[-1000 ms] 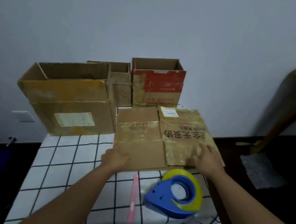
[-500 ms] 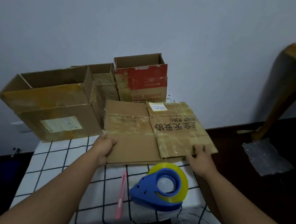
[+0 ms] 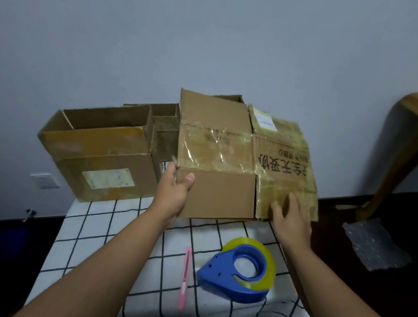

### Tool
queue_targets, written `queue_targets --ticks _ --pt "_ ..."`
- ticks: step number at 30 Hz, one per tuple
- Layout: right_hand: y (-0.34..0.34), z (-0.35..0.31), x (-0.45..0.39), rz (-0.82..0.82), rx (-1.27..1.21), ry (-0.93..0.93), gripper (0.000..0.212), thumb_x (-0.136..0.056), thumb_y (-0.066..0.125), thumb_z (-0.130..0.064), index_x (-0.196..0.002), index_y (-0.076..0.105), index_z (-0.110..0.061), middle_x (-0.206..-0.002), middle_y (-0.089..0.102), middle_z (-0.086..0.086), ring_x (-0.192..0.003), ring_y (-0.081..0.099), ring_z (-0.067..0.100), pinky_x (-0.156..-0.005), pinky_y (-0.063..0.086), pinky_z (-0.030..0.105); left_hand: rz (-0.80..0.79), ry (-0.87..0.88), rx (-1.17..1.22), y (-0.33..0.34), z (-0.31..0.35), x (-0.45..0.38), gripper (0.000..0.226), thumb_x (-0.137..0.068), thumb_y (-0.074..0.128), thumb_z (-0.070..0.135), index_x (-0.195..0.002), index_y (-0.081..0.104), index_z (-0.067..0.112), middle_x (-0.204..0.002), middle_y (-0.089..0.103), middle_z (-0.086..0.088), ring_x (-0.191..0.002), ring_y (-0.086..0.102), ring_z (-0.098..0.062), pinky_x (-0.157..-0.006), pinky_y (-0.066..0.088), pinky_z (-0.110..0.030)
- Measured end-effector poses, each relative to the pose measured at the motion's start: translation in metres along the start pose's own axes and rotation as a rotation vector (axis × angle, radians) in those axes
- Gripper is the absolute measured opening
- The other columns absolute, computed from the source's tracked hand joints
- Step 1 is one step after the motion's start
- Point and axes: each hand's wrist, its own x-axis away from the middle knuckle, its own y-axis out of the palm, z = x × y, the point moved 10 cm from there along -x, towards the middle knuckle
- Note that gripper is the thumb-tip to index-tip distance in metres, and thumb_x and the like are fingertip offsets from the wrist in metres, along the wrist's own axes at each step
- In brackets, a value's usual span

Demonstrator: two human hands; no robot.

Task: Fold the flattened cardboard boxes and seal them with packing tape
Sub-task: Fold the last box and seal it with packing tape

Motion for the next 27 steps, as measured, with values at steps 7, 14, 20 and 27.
queue_targets --ticks 7,14,20,27 --pt "-0.011 -0.104 0.034 0.014 -0.044 -0.234 0.077 -0.094 0.046 -0.062 -0.156 0.014 -0.031 -0.166 0.004 0.001 -0.152 0.002 0.025 -0.120 0.011 0.054 0.072 0.189 0.082 -0.071 0.069 0.058 0.033 -0.094 0.062 0.026 -0.124 0.054 0.035 -0.138 0.057 -0.004 -0.128 0.053 -0.026 -0.101 0.047 -0.055" --pt "0.034 -0.226 0.108 -0.069 -0.080 -0.504 0.086 -0.085 0.051 -0.071 -0.155 0.012 -0.038 -0.165 -0.002 -0.006 -0.152 -0.001 0.022 -0.120 0.011 0.055 0.148 0.330 0.077 -0.175 0.088 0.115 0.035 -0.099 0.055 0.011 -0.121 0.050 0.038 -0.125 0.060 0.008 -0.112 0.060 -0.009 -0.091 0.053 -0.032" --pt "0.063 -0.258 0.142 -0.103 -0.175 -0.464 0.091 -0.083 0.056 -0.072 -0.155 0.010 -0.038 -0.164 -0.002 -0.006 -0.151 0.004 0.025 -0.118 0.018 0.059 0.256 0.311 0.031 -0.283 0.076 0.165 0.033 -0.099 0.054 0.011 -0.129 0.050 0.024 -0.120 0.064 0.001 -0.106 0.063 -0.012 -0.087 0.055 -0.030" --pt "0.080 -0.235 0.148 -0.131 -0.459 -0.131 0.110 -0.078 0.064 -0.069 -0.157 -0.002 -0.030 -0.165 -0.003 0.008 -0.151 0.006 0.034 -0.118 0.020 0.056 0.320 0.232 0.135 -0.365 0.042 0.210 0.028 -0.098 0.052 0.005 -0.115 0.057 0.026 -0.108 0.069 -0.002 -0.094 0.067 -0.016 -0.073 0.054 -0.030"
